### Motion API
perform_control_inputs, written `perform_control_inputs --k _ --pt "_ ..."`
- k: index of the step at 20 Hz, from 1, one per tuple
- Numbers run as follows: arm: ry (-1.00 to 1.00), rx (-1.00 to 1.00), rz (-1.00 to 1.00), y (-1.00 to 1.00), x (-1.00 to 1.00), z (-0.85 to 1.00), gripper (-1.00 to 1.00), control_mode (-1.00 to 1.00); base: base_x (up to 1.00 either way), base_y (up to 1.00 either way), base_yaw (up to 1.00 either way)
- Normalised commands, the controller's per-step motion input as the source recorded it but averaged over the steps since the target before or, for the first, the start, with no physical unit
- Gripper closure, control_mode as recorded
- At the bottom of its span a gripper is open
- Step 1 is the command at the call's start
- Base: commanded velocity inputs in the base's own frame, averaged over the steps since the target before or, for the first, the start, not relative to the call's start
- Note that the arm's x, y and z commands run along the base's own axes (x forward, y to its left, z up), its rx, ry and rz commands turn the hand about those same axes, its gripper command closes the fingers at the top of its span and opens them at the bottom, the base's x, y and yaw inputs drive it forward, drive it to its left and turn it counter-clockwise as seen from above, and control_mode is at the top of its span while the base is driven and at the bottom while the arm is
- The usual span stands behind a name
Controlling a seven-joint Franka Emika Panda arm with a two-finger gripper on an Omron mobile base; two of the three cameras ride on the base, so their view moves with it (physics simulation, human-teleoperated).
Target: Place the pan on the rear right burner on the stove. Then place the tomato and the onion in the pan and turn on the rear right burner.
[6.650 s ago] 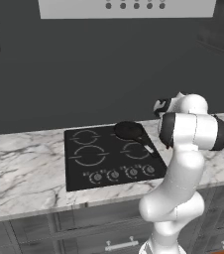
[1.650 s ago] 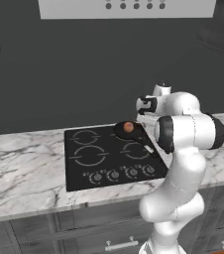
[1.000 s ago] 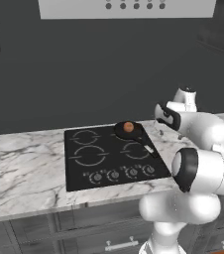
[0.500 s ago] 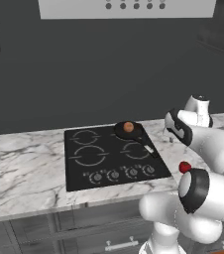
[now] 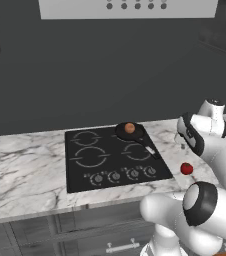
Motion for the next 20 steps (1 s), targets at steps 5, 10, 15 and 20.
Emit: perform_control_inputs --k 5,10,15,20 --pt "0.03 0.0 0.0 -0.09 -0.11 -0.12 -1.0 -1.0 0.0 0.0 0.0" --pt "0.0 0.0 0.0 0.0 0.0 -0.21 -1.0 -1.0 0.0 0.0 0.0" --pt "0.0 0.0 0.0 -0.01 0.0 -0.2 -1.0 -1.0 0.0 0.0 0.0" --pt "0.02 0.0 0.0 0.0 0.05 -0.22 -1.0 -1.0 0.0 0.0 0.0"
